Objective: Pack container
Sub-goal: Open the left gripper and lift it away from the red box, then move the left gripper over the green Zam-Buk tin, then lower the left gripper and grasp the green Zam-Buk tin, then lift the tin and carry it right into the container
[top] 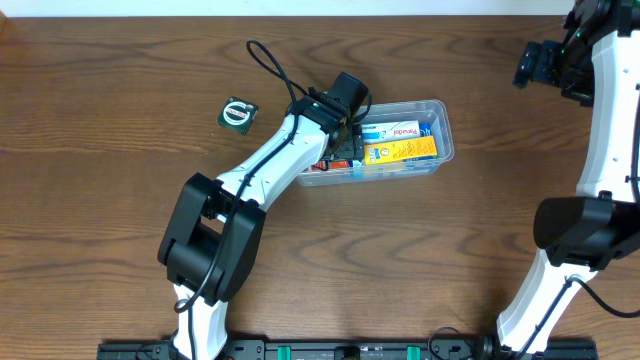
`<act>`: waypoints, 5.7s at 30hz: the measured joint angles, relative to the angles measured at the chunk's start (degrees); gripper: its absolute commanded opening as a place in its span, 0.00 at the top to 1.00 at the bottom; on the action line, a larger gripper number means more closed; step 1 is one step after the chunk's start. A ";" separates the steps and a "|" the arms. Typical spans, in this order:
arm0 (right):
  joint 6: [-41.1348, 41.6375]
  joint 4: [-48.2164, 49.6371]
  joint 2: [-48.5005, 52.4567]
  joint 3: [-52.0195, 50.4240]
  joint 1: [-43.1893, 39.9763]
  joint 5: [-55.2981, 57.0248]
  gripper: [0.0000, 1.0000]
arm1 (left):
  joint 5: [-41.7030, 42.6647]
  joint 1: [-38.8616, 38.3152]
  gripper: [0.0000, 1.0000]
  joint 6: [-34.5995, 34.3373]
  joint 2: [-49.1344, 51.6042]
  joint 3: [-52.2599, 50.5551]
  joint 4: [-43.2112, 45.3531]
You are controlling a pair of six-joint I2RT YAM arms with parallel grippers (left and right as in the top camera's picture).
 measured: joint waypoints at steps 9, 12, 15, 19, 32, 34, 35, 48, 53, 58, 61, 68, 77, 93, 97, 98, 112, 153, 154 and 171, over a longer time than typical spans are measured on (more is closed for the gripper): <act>-0.02 0.00 0.00 0.00 0.00 0.00 0.01 | -0.35 0.02 0.01 0.13 0.00 0.00 0.52; -0.02 0.00 0.00 0.00 0.00 0.00 0.01 | -0.66 0.02 0.01 0.61 0.00 0.00 1.25; -0.02 0.00 0.00 0.00 0.00 0.00 0.01 | -0.90 0.17 0.01 1.49 0.00 0.02 1.31; 0.00 0.00 0.00 0.00 0.00 0.00 0.01 | -0.90 0.37 0.01 3.32 -0.02 0.98 1.27; 0.00 0.00 0.00 0.00 0.00 0.00 0.01 | 6.29 0.39 0.01 5.77 -11.13 1.64 -2.49; 0.00 0.00 0.00 0.00 0.00 0.00 0.01 | 6.51 0.50 0.01 6.16 -14.73 1.66 -3.87; 0.00 0.00 0.00 0.00 0.00 0.00 0.01 | 6.43 0.70 0.01 6.51 -16.57 1.66 -4.50; 0.00 0.00 0.00 0.00 0.00 0.00 0.01 | -1.79 17.57 0.02 28.59 -24.72 2.89 -5.16; 0.00 0.00 0.00 0.00 0.00 0.00 0.01 | 0.83 24.52 0.02 36.39 -18.75 2.84 -3.78; -0.02 0.00 0.00 0.00 0.00 0.00 0.01 | 2.95 28.52 0.02 39.93 -11.67 2.78 -2.25; 0.00 0.00 0.00 0.00 0.00 0.00 0.01 | 3.45 29.18 0.02 40.89 -8.52 2.71 -2.12; 0.00 0.00 0.00 0.00 0.00 0.00 0.01 | 4.15 29.18 0.02 42.49 -2.71 2.62 -0.02; 0.00 0.00 0.00 0.00 0.00 0.00 0.01 | 4.61 29.18 0.02 43.85 2.45 2.58 4.28; -0.02 0.00 0.00 0.00 0.00 0.00 0.01 | 8.02 29.18 0.02 46.90 6.47 2.56 10.54; 0.00 0.00 0.00 0.00 0.00 0.00 0.01 | 8.07 29.18 0.02 46.90 8.48 2.56 10.54; 0.00 0.00 0.00 0.00 0.00 0.00 0.01 | 8.09 29.18 0.02 46.90 8.81 2.56 10.54; -0.02 0.00 0.00 0.00 0.00 0.00 0.01 | 8.20 29.18 0.12 46.64 9.20 2.56 11.34; -0.02 0.00 0.00 0.00 0.00 0.00 0.01 | 8.66 28.83 0.32 26.01 -7.87 2.56 0.92; 0.00 0.00 0.00 0.00 0.00 0.00 0.01 | 8.66 28.57 0.32 25.49 -9.75 2.56 0.04; 0.00 0.00 0.00 0.00 0.00 0.00 0.01 | 8.98 8.52 0.32 15.93 -19.30 2.56 -5.60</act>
